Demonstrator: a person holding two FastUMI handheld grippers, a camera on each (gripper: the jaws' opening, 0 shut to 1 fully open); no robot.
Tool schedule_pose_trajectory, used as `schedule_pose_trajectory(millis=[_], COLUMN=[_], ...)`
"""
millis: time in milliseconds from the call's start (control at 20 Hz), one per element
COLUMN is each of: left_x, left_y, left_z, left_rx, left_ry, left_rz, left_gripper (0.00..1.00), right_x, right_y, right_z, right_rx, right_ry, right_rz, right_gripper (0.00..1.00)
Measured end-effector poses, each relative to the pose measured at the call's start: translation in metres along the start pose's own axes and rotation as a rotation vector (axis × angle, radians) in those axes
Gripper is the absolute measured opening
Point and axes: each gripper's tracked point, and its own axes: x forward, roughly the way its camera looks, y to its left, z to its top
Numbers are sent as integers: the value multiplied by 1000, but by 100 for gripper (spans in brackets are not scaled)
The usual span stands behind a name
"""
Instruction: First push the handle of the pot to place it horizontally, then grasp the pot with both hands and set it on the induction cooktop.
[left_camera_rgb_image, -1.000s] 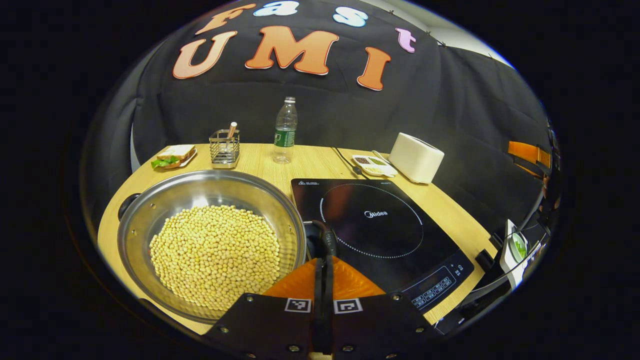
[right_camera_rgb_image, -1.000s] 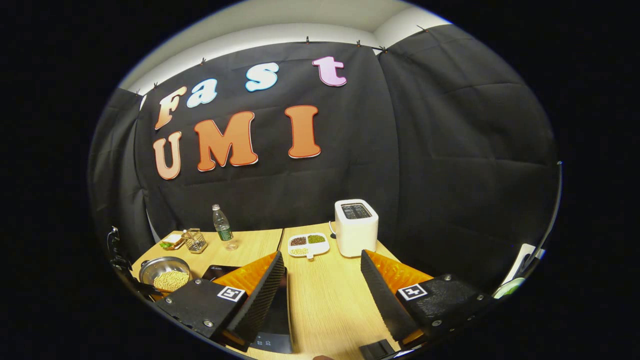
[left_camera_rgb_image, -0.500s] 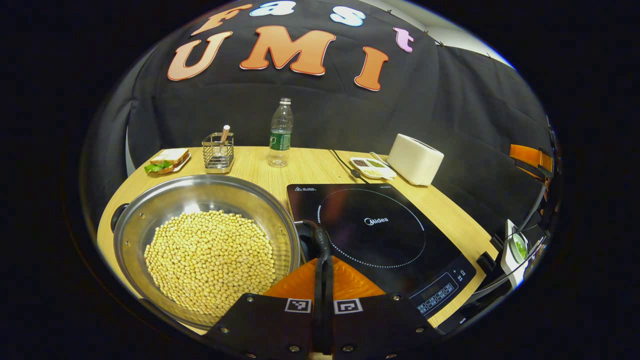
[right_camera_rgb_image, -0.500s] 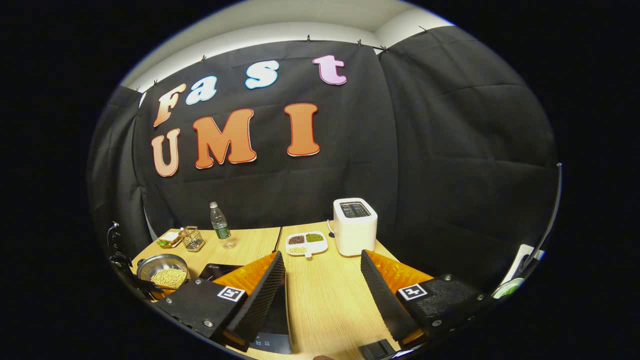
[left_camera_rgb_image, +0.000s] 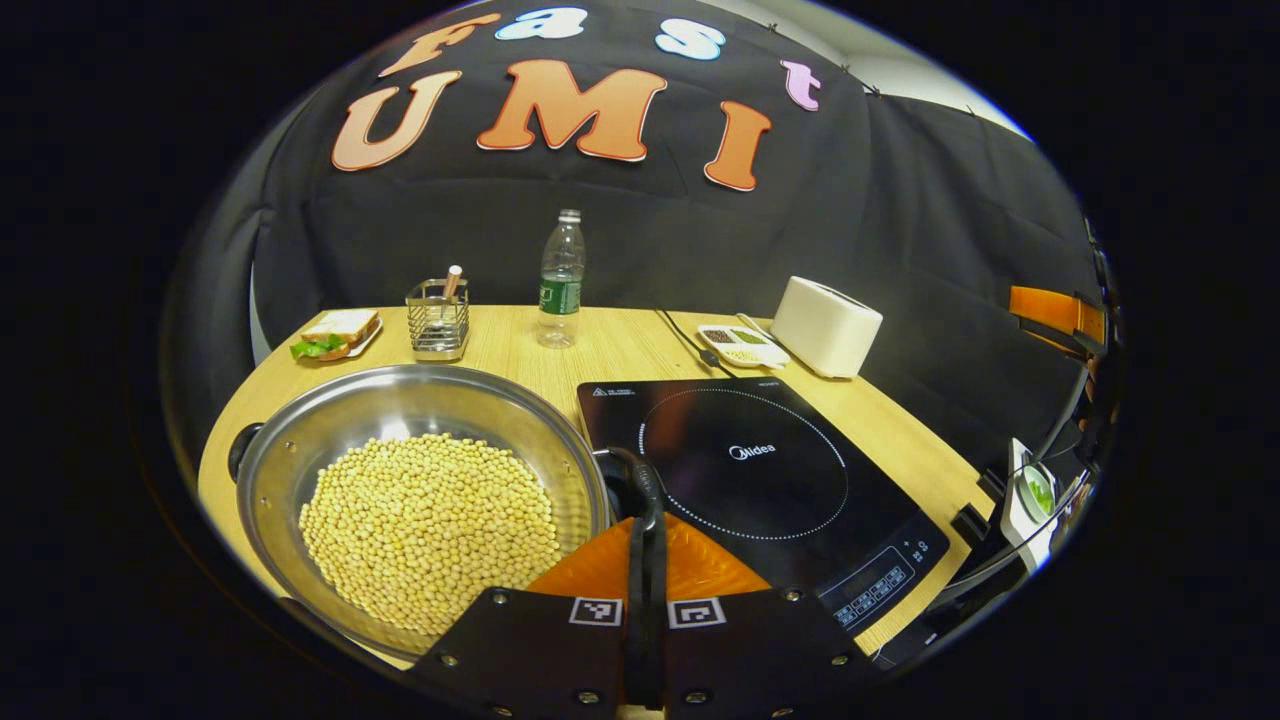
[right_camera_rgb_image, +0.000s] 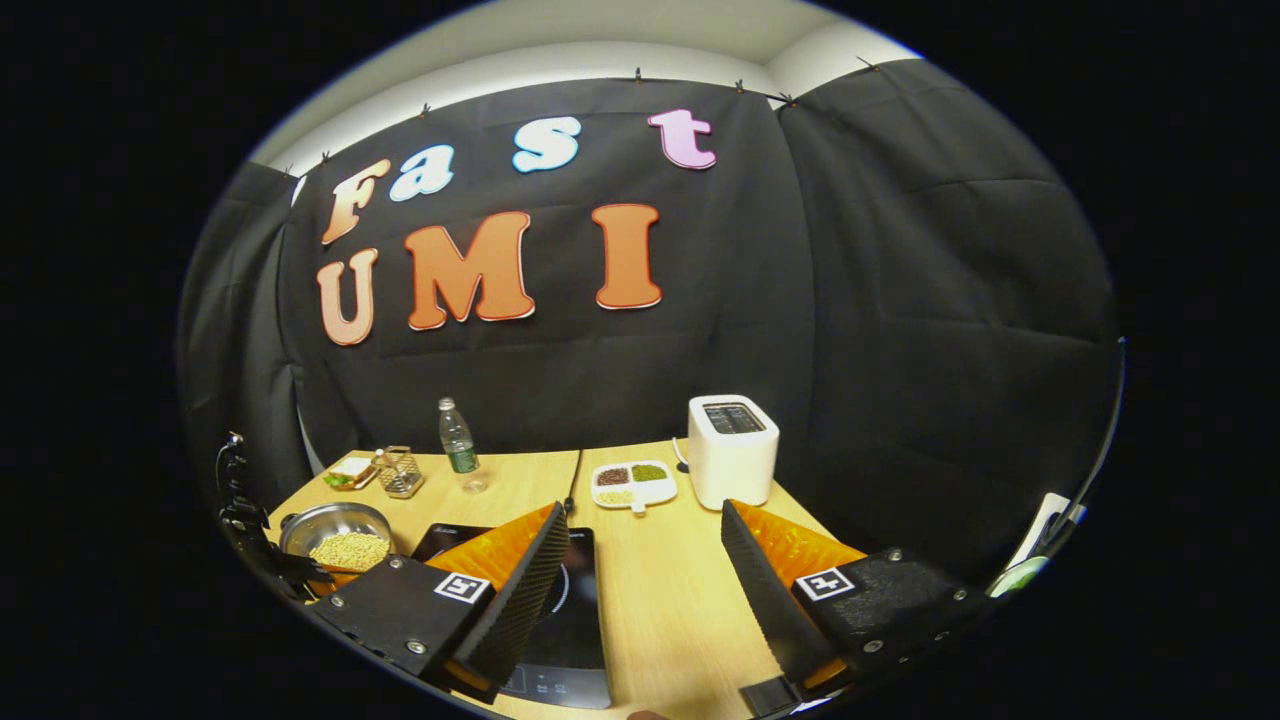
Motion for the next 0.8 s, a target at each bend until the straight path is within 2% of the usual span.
schedule_pose_trajectory(millis=[200,500,750,800], left_x=[-22,-61,-99,-102], left_y=[23,103,172,185], left_z=[14,30,55,56], left_rx=[34,73,96,93], left_ry=[-60,-126,-217,-230], left_rz=[33,189,310,331], left_gripper=[2,2,1,7], right_x=[-1,0,16,18], right_y=[33,108,168,181], right_z=[3,-3,-31,-39], right_rx=[-2,63,28,37], right_ry=[-6,-5,33,52], right_rz=[32,113,128,140], right_gripper=[96,98,95,95])
